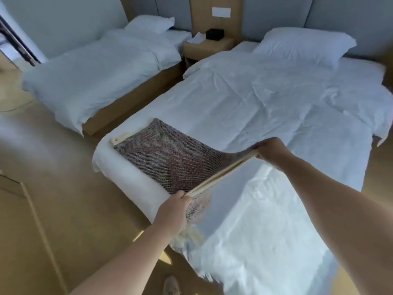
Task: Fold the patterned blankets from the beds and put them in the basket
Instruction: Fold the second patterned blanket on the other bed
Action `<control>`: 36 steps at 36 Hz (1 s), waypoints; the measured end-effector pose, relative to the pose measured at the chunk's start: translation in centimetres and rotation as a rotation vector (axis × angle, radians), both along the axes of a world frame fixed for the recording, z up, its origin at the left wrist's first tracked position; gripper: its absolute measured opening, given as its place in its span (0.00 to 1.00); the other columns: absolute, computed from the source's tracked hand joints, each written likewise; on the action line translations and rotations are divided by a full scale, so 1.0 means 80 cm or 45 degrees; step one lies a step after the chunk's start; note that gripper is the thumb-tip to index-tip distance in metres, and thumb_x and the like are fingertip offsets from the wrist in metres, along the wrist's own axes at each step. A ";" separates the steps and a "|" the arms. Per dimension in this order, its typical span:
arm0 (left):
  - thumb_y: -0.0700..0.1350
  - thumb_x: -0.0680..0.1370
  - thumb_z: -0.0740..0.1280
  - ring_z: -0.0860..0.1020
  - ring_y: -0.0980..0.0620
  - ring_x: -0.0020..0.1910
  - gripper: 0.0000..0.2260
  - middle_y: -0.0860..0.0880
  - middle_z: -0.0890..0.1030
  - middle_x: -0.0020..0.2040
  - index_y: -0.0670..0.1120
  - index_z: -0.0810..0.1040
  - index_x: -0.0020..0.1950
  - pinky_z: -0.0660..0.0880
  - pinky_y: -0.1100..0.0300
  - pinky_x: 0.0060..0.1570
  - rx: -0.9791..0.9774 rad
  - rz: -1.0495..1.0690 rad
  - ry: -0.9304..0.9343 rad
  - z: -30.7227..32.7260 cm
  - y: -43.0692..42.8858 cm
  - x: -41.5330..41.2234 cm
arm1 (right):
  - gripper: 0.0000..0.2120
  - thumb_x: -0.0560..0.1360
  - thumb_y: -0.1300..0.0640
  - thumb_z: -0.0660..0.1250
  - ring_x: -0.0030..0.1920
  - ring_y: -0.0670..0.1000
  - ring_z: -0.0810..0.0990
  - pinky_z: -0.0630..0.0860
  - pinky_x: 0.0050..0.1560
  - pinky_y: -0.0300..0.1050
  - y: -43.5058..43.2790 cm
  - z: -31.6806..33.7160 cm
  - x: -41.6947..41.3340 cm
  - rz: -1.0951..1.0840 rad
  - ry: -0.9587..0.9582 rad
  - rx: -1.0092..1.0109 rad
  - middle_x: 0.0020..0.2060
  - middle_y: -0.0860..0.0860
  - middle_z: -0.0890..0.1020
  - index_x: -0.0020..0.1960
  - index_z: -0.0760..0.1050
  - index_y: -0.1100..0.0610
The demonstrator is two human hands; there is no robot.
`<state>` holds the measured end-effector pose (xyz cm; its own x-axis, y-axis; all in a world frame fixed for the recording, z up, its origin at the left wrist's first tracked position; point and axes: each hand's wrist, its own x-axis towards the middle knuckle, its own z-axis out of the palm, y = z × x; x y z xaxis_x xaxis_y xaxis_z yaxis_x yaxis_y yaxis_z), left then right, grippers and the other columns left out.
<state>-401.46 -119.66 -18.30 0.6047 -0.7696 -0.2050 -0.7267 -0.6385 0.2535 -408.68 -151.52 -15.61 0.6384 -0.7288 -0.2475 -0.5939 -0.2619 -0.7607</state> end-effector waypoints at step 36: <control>0.34 0.78 0.60 0.74 0.53 0.45 0.20 0.51 0.71 0.60 0.47 0.70 0.69 0.73 0.60 0.40 -0.169 0.083 -0.053 0.022 0.102 0.367 | 0.11 0.78 0.62 0.57 0.39 0.55 0.71 0.65 0.42 0.43 0.082 0.033 0.386 0.218 0.056 -0.806 0.40 0.53 0.72 0.39 0.74 0.58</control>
